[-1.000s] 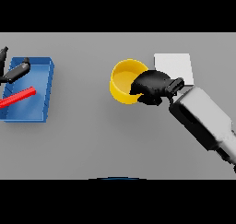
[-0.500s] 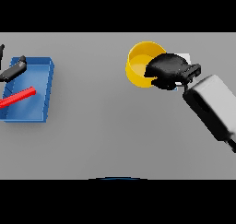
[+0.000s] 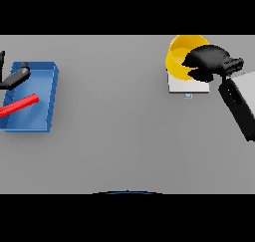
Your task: Pick up the red beaker and tilt it to pour out 1 green nut into yellow bowl. Pick up the yellow bowl and place it on the metallic measuring scale.
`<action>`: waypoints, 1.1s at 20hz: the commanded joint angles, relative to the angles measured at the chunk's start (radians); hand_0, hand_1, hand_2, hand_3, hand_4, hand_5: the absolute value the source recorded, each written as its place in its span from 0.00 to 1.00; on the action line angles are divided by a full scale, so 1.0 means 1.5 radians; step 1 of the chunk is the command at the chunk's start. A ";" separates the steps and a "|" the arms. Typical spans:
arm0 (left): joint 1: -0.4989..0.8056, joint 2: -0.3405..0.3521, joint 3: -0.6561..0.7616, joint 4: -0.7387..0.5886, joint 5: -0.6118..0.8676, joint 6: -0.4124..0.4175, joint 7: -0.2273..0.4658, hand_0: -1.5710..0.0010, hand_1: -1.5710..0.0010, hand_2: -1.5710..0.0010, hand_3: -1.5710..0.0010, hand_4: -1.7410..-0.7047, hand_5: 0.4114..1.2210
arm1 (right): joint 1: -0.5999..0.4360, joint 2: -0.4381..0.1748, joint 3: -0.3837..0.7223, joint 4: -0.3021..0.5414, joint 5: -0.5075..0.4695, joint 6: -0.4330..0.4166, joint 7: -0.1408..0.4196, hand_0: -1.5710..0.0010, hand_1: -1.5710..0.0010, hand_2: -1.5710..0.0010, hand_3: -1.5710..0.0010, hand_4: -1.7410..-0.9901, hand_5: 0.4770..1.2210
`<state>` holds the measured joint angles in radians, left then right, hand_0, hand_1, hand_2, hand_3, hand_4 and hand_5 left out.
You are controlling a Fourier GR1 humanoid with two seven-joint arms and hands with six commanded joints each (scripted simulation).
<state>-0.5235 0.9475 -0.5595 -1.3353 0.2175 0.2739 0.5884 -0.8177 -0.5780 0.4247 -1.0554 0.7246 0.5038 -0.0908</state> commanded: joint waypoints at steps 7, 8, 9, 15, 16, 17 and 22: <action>-0.004 0.006 0.004 0.016 -0.001 -0.009 0.000 1.00 1.00 1.00 1.00 0.89 0.43 | -0.023 0.026 -0.001 0.156 0.024 -0.078 -0.021 0.00 0.00 0.00 0.13 0.02 1.00; -0.003 0.004 0.003 0.012 -0.002 -0.006 -0.003 1.00 1.00 1.00 1.00 0.90 0.42 | -0.030 0.033 0.000 0.175 0.026 -0.087 -0.029 0.00 0.00 0.00 0.12 0.02 1.00; -0.006 0.001 0.000 0.013 -0.004 -0.005 0.004 1.00 1.00 1.00 1.00 0.90 0.42 | -0.034 0.037 -0.001 0.194 0.027 -0.096 -0.037 0.00 0.00 0.00 0.10 0.02 1.00; -0.002 0.008 0.005 0.007 0.002 -0.008 -0.002 1.00 1.00 1.00 1.00 0.90 0.39 | -0.049 0.060 -0.001 0.270 0.036 -0.131 -0.044 0.00 0.06 0.00 0.04 0.02 1.00; 0.001 0.011 0.008 0.005 0.005 -0.008 -0.003 1.00 1.00 1.00 1.00 0.90 0.40 | -0.052 0.066 -0.002 0.276 0.036 -0.134 -0.039 0.00 0.07 0.00 0.05 0.02 1.00; -0.007 0.005 0.004 0.003 0.001 -0.005 0.007 1.00 1.00 1.00 1.00 0.90 0.40 | -0.055 0.070 -0.002 0.286 0.035 -0.134 -0.047 0.01 0.10 0.00 0.06 0.03 1.00; -0.011 -0.004 0.000 0.018 -0.003 -0.008 0.000 1.00 1.00 1.00 1.00 0.90 0.41 | -0.069 0.077 -0.015 0.312 0.020 -0.110 -0.037 0.22 0.31 0.28 0.48 0.26 0.77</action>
<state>-0.5408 0.9413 -0.5592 -1.3082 0.2131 0.2617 0.5876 -0.9215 -0.4620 0.4020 -0.5880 0.7551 0.3390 -0.1475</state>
